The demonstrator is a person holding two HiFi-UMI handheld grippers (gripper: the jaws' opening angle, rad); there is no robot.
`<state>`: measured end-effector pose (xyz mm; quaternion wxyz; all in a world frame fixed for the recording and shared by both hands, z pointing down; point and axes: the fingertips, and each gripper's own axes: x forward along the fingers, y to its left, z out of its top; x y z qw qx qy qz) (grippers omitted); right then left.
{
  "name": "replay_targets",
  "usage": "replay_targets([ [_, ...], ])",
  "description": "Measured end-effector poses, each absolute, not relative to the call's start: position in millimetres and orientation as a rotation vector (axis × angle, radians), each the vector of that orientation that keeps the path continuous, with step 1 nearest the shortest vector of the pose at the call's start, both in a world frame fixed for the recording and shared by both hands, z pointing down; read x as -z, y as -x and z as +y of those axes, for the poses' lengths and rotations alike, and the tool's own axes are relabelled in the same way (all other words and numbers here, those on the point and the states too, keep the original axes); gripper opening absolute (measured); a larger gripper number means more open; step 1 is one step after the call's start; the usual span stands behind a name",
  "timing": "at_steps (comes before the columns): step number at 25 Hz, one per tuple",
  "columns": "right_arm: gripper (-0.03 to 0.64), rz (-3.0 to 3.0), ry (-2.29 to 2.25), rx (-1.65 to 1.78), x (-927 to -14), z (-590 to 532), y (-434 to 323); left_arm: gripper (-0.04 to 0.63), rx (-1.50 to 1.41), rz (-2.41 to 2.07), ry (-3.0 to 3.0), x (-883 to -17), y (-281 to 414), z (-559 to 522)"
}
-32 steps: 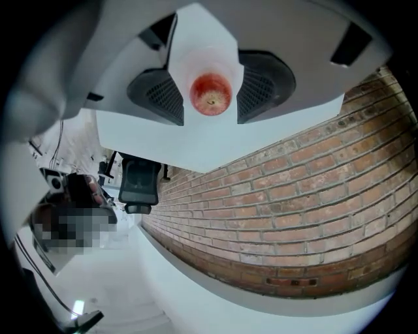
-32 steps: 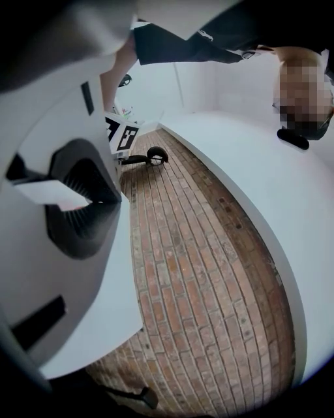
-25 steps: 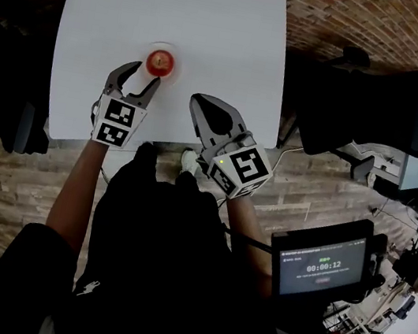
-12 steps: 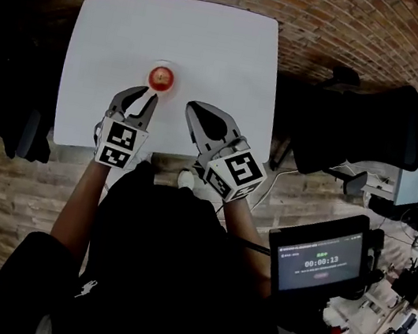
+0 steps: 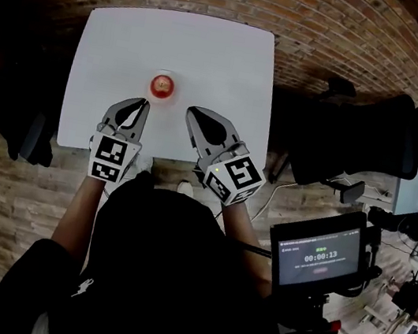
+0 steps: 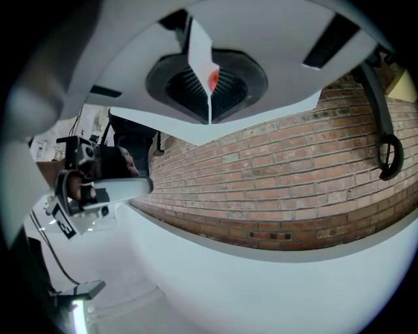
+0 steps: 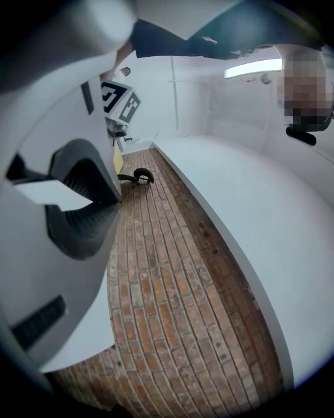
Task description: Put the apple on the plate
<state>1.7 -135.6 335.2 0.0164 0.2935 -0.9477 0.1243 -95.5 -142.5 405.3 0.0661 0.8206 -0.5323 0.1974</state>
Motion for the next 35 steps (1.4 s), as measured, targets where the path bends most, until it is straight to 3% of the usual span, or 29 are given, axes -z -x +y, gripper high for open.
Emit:
replay_targets([
  [35,0.003,-2.888,-0.917,-0.318,-337.5,-141.1,1.7,0.006,-0.547,-1.579,-2.491,-402.4,100.5,-130.6],
])
